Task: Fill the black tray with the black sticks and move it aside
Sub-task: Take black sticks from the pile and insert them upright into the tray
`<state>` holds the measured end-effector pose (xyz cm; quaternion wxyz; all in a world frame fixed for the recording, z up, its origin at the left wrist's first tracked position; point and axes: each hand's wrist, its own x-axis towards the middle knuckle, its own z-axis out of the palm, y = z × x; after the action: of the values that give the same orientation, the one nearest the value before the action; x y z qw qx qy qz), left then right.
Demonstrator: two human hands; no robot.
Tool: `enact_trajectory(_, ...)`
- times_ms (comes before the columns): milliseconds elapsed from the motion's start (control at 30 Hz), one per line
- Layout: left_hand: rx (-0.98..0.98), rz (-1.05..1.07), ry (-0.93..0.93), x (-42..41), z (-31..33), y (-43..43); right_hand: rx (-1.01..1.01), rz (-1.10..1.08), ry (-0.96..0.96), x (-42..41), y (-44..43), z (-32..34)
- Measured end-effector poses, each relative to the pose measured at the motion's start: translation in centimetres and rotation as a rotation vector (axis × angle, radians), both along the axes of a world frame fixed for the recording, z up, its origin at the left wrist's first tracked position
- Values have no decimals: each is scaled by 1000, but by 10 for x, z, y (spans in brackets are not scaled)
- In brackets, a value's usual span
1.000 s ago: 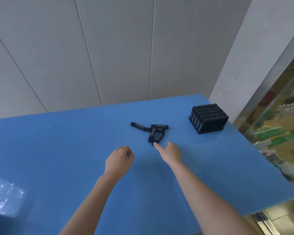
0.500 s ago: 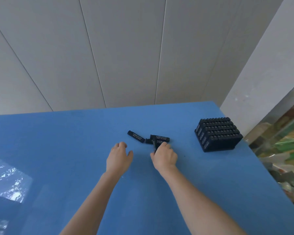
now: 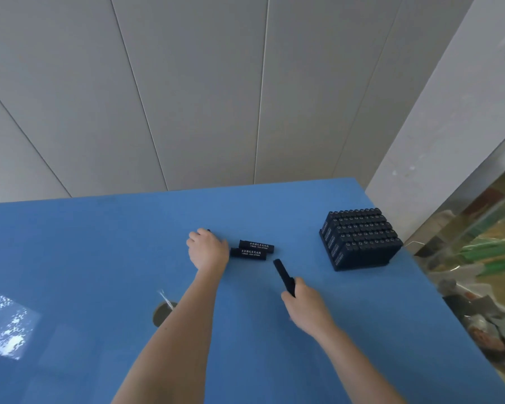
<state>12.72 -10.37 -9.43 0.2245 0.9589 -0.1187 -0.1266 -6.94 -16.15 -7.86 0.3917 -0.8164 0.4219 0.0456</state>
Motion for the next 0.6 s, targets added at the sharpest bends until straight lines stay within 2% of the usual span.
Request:
enact_trajectory(100,68,-46,-34,2,-2,3,33,-34,-17,-8,-6,-1)
enact_trajectory(233,-19,-13,-20,-19,-5,12,74,-65,-68,-13,-10,2)
enact_trajectory(400,-52,-72,-151,-72,-19,4,112,-94,-119,-16,-15,7)
enact_trajectory(500,-158,12,-71,-88,-17,-16,113,-97,-119,-19,-18,8)
enact_trajectory(600,-177,53,-30,-87,-14,-40,97,-91,-112,-24,-22,9)
